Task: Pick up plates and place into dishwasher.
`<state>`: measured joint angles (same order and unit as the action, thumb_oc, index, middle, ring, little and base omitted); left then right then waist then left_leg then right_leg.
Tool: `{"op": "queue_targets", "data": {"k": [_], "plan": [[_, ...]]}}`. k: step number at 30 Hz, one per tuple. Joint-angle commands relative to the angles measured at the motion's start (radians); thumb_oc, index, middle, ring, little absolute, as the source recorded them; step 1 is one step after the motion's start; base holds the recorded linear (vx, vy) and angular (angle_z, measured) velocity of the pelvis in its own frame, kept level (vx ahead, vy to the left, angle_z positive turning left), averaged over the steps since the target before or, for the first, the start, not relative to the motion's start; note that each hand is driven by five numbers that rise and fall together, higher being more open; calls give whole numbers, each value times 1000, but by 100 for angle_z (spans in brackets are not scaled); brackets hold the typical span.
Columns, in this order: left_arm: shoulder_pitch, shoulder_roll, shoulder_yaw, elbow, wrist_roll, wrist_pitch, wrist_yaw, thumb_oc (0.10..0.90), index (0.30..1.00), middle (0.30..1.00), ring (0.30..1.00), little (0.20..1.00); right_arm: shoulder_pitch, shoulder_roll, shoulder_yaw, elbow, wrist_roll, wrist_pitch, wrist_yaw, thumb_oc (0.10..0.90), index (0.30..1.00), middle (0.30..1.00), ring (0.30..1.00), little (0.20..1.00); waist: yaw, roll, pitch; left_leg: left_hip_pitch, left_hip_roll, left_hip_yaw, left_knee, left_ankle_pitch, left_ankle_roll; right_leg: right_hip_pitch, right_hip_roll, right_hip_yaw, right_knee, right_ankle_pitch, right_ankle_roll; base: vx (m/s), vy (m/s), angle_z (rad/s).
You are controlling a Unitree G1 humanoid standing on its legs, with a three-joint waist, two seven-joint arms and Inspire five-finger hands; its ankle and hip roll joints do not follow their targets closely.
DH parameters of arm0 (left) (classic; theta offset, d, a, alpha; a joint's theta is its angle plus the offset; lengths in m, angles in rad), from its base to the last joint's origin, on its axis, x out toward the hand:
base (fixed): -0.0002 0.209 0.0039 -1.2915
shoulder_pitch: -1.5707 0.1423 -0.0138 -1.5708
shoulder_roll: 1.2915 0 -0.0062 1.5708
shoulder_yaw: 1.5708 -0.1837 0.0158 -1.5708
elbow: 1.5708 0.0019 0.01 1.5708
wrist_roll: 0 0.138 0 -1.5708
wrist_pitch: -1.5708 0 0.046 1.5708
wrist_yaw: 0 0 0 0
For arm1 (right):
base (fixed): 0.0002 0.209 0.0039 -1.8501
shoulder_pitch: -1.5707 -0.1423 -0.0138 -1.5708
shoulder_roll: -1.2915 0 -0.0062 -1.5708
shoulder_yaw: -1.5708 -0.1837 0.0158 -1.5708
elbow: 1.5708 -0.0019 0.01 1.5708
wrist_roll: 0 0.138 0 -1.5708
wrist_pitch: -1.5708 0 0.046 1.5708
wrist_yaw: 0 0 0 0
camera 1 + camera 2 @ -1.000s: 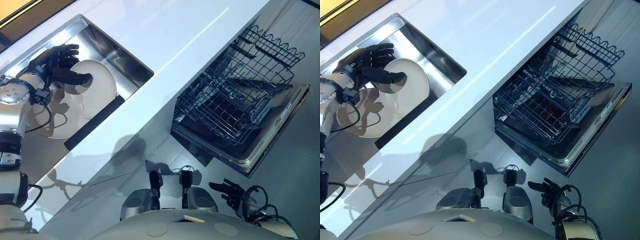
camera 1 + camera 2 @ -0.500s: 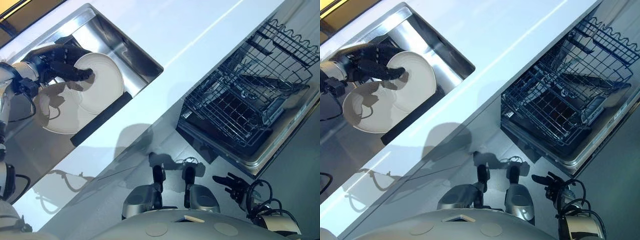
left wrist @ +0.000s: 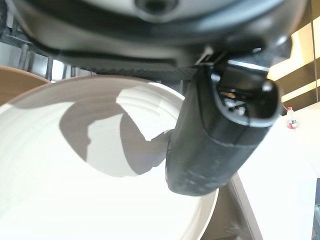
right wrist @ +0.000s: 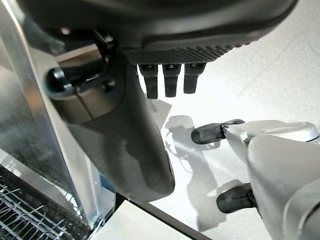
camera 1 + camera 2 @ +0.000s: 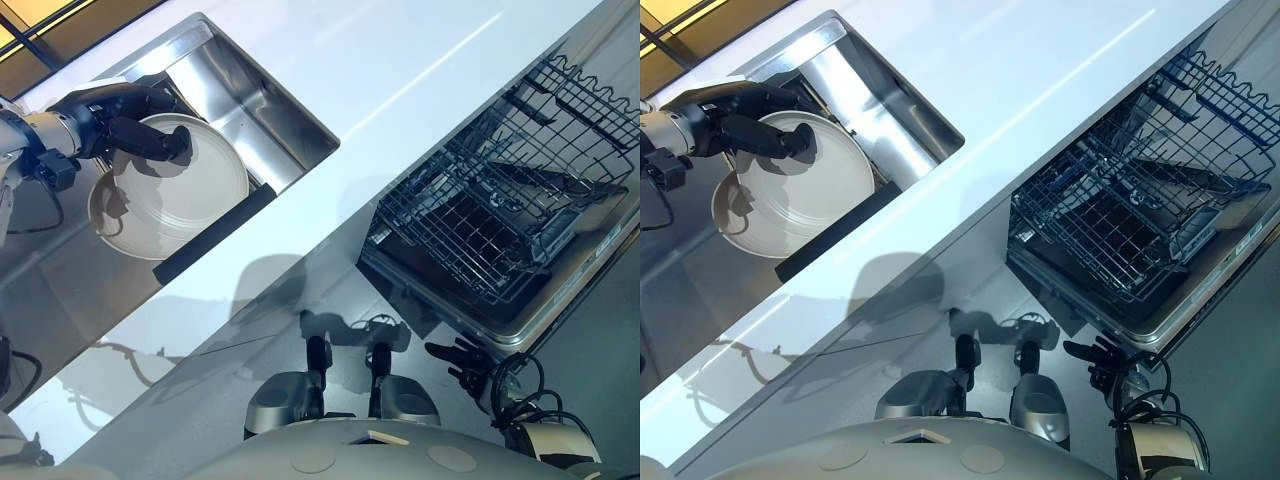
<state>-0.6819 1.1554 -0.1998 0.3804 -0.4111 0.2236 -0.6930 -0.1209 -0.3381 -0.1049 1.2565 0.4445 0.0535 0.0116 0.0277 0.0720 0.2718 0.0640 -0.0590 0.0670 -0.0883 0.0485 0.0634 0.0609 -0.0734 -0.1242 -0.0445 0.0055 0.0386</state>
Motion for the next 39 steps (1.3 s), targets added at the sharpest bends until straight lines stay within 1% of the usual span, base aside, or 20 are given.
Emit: {"op": "queue_targets", "data": {"k": [1, 5, 7, 8, 10, 11, 14, 17, 20, 22, 25, 27, 29, 30, 32, 33, 34, 35, 36, 39], "plan": [[-27, -3, 35, -128, -109, -84, 82, 100, 300, 300, 300, 200, 34, -34, -33, 35, 48, -34, 16, 800, 900, 900, 900, 900, -1, 42, -122, -18, -51, -5, 65, -140, 15, -122, 11, 19, 152, -81, 89, -19, -100, 2], [-3, -24, 137, -131, -131, -189, 307, 100, 300, 300, 300, 200, 58, -9, 33, -92, -69, -173, 33, 800, 900, 900, 900, 900, 2, 28, -132, -13, -43, -7, 52, -136, 11, -103, 19, 16, 138, -82, 78, -23, -117, 1], [24, -25, 199, -131, -91, -277, 442, 100, 300, 300, 300, 200, 94, 5, 97, -285, -77, -171, 37, 800, 900, 900, 900, 900, -6, 20, -132, -11, -37, -7, 45, -133, 8, -97, 25, 13, 134, -87, 70, -49, -131, -4], [33, -22, 229, -116, -72, -327, 530, 100, 300, 300, 300, 200, 110, 8, 130, -380, -65, -173, 82, 800, 900, 900, 900, 900, -11, 15, -134, -11, -34, -6, 41, -131, 8, -94, 29, 12, 130, -90, 66, -53, -144, -8], [41, -14, 276, -88, -36, -419, 657, 100, 300, 300, 300, 200, 153, 22, 172, -555, 4, -119, 191, 800, 900, 900, 900, 900, -25, 5, -137, -9, -28, -2, 33, -126, 2, -87, 34, 7, 121, -94, 57, -59, -152, -10], [39, -9, 289, -71, -42, -482, 706, 100, 300, 300, 300, 200, 171, 33, 191, -631, 96, -85, 258, 800, 900, 900, 900, 900, -32, 0, -139, -8, -23, 3, 31, -124, -2, -85, 37, 4, 117, -97, 53, -67, -163, -5], [66, -25, 317, -87, -33, -590, 806, 100, 300, 300, 300, 200, 206, 77, 183, -790, 396, -4, 363, 800, 900, 900, 900, 900, -42, -16, -150, -1, -8, 15, 21, -120, -14, -72, 44, -11, 103, -103, 46, -43, -147, -5], [145, -66, 359, -206, 92, -635, 951, 100, 300, 300, 300, 200, 227, 152, 126, -912, 722, 132, 307, 800, 900, 900, 900, 900, -52, -29, -162, 14, 10, 32, 8, -118, -23, -53, 51, -23, 82, -105, 41, -13, -146, -8], [218, -90, 398, -316, 222, -646, 1078, 100, 300, 300, 300, 200, 255, 195, 97, -994, 846, 219, 234, 800, 900, 900, 900, 900, -64, -35, -171, 20, 22, 40, 5, -116, -28, -42, 58, -25, 72, -107, 34, -3, -120, -1], [269, -96, 417, -372, 278, -673, 1155, 100, 300, 300, 300, 200, 286, 190, 104, -1054, 829, 239, 244, 800, 900, 900, 900, 900, -72, -37, -174, 23, 31, 44, 4, -113, -34, -39, 65, -25, 72, -112, 28, -17, -143, -1], [321, -110, 431, -435, 338, -689, 1216, 100, 300, 300, 300, 200, 310, 156, 127, -1147, 704, 171, 336, 800, 900, 900, 900, 900, -80, -42, -175, 25, 42, 45, 5, -107, -41, -34, 72, -27, 75, -118, 20, -15, -128, -1], [354, -123, 421, -469, 395, -712, 1277, 100, 300, 300, 300, 200, 310, 85, 138, -1265, 617, 36, 338, 800, 900, 900, 900, 900, -86, -48, -173, 24, 51, 45, 9, -101, -50, -30, 77, -32, 78, -124, 12, -23, -163, -2], [382, -162, 410, -484, 464, -752, 1341, 100, 300, 300, 300, 200, 291, 26, 103, -1381, 388, -213, 213, 800, 900, 900, 900, 900, -96, -48, -169, 27, 60, 45, 12, -99, -59, -25, 82, -35, 85, -134, 7, -30, -117, -2], [386, -171, 409, -486, 479, -758, 1352, 100, 300, 300, 300, 200, 285, 14, 91, -1399, 313, -279, 170, 800, 900, 900, 900, 900, -98, -47, -170, 23, 63, 47, 11, -93, -61, -28, 84, -35, 85, -130, 5, -31, -63, -1], [406, -216, 400, -510, 548, -768, 1410, 100, 300, 300, 300, 200, 249, -35, 21, -1478, 35, -433, -63, 800, 900, 900, 900, 900, -110, -42, -167, 26, 69, 52, 14, -95, -66, -26, 87, -30, 92, -139, 1, -28, -37, -1], [409, -255, 397, -527, 590, -765, 1427, 100, 300, 300, 300, 200, 227, -45, -16, -1508, -103, -483, -167, 800, 900, 900, 900, 900, -116, -36, -169, 21, 72, 57, 16, -91, -70, -30, 90, -26, 94, -138, -3, -34, -17, -3], [409, -281, 390, -547, 620, -750, 1443, 100, 300, 300, 300, 200, 207, -57, -44, -1528, -222, -525, -225, 800, 900, 900, 900, 900, -122, -33, -169, 20, 75, 61, 22, -94, -72, -31, 91, -22, 97, -142, -5, -27, -8, -6], [404, -294, 383, -553, 634, -743, 1452, 100, 300, 300, 300, 200, 197, -66, -56, -1538, -257, -530, -245, 800, 900, 900, 900, 900, -125, -30, -169, 19, 76, 63, 26, -96, -73, -31, 92, -20, 100, -144, -7, -11, -5, -8], [379, -323, 362, -563, 662, -724, 1462, 100, 300, 300, 300, 200, 163, -85, -79, -1549, -392, -559, -294, 800, 900, 900, 900, 900, -130, -24, -169, 15, 79, 67, 41, -100, -76, -32, 93, -15, 107, -149, -10, -8, -10, -13], [298, -349, 308, -566, 695, -659, 1466, 100, 300, 300, 300, 200, 90, -158, -85, -1581, -464, -548, -283, 800, 900, 900, 900, 900, -133, -24, -175, 9, 83, 69, 55, -104, -83, -31, 94, -8, 112, -155, -16, -4, -21, -16]]}}
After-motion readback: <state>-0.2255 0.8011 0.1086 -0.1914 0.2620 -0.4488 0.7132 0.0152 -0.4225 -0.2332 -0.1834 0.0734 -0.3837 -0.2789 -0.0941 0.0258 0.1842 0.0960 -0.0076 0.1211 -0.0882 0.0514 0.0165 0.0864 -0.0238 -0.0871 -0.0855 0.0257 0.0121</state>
